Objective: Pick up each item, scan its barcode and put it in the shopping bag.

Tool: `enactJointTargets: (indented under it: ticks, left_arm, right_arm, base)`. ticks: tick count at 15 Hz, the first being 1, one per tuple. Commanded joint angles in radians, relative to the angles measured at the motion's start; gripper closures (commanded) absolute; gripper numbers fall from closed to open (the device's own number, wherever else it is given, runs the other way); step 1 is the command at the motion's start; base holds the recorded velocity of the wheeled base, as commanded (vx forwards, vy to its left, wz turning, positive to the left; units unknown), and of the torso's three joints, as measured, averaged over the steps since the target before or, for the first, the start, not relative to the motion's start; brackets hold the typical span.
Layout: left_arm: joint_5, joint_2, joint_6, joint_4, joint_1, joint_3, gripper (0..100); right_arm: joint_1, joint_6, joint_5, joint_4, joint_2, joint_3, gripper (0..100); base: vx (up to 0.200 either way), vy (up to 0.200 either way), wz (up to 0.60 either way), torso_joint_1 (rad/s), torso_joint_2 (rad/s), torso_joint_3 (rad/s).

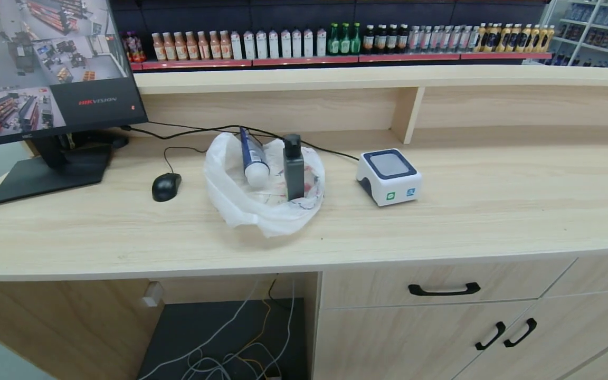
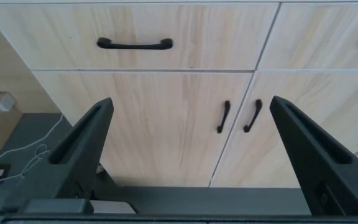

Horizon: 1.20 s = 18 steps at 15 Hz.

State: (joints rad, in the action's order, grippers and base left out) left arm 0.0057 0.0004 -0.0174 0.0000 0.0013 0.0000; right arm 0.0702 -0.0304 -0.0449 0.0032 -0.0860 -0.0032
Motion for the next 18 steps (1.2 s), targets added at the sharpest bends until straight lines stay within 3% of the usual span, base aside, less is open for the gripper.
enactJointTargets:
  ticks: [1,7,18]
  left_arm:
    - [0.0,0.0,-0.001,0.0,0.0,0.0,0]
    - [0.0,0.0,0.001,0.0,0.0,0.0,0]
    - [0.0,0.0,0.005,0.0,0.0,0.0,0]
  right_arm:
    - [0.0,0.0,0.0,0.0,-0.005,0.0,0]
    - [0.0,0.012,0.0,0.0,-0.005,0.0,0]
    - [0.002,0.009,0.0,0.0,-0.005,0.0,0]
  base:
    - [0.0,-0.2,0.0,0.002,0.0,0.002]
    - [0.0,-0.2,0.0,0.005,0.0,0.002]
    - [0.0,0.0,0.0,0.0,0.0,0.0]
